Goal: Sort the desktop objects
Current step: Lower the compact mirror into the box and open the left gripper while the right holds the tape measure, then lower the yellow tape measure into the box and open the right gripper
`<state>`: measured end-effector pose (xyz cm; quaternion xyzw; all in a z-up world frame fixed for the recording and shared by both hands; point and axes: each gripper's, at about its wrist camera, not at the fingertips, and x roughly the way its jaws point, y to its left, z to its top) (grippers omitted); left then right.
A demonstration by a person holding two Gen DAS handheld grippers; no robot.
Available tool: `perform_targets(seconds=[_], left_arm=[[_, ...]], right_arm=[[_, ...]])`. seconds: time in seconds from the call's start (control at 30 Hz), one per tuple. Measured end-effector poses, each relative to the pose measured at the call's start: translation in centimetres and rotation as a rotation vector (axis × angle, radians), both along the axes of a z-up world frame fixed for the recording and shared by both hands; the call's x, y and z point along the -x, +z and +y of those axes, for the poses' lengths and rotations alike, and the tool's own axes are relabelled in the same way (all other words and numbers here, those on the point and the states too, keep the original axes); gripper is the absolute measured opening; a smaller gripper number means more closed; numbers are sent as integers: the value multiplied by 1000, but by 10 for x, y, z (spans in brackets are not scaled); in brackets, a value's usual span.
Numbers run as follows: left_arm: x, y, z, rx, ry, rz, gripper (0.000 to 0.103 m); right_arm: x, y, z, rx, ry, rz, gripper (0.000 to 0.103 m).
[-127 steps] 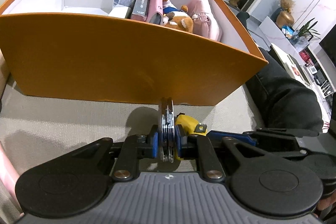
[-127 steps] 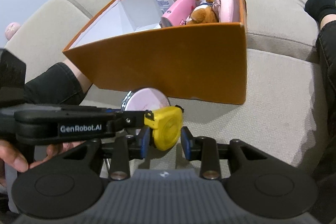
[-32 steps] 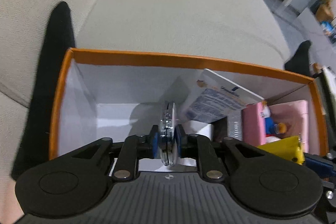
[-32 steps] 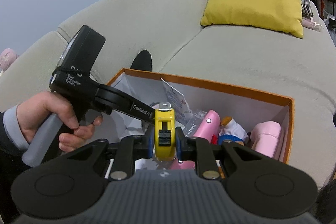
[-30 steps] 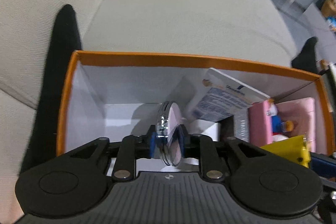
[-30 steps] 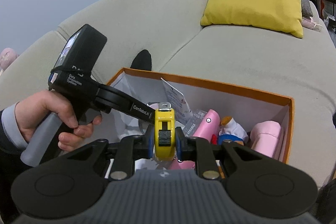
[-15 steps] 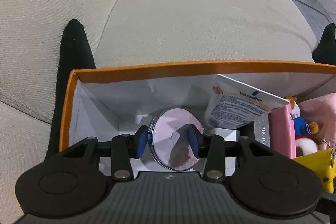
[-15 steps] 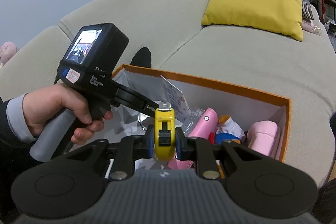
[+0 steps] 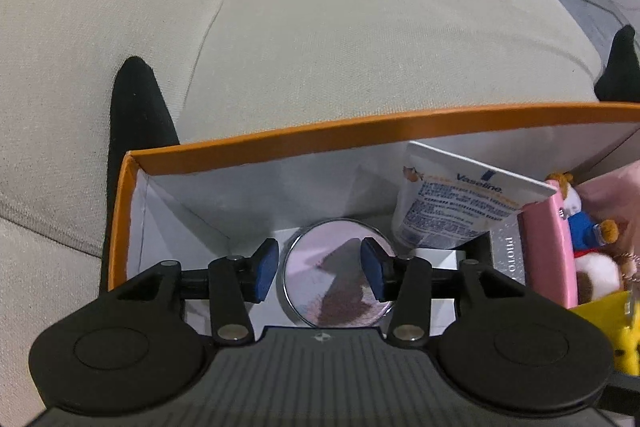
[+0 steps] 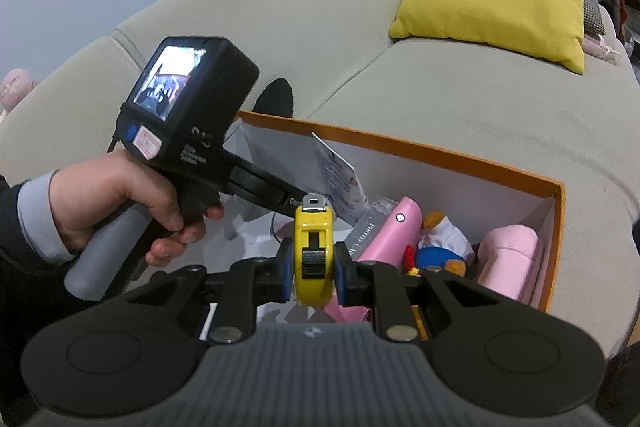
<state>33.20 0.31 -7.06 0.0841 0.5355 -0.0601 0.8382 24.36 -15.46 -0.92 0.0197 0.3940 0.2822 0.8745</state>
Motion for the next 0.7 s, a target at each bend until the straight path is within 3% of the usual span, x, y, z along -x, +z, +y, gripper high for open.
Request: perform_targets(seconds=[0.23,0.33,0.5,0.7], left_arm=[[26,46,20,129,-34,-51,53],[40,67,32,136,-33,-107,53],[56,83,61,194,6,-180,53],[67,76,96,260,90,-236,53]], right_arm=[[-12,0,17,46,74,-12,21],[-11,3,33,76,121,-17,21],[-21,-5,70,228,239,-84,21],[-30,-24,109,429,361,-199,21]])
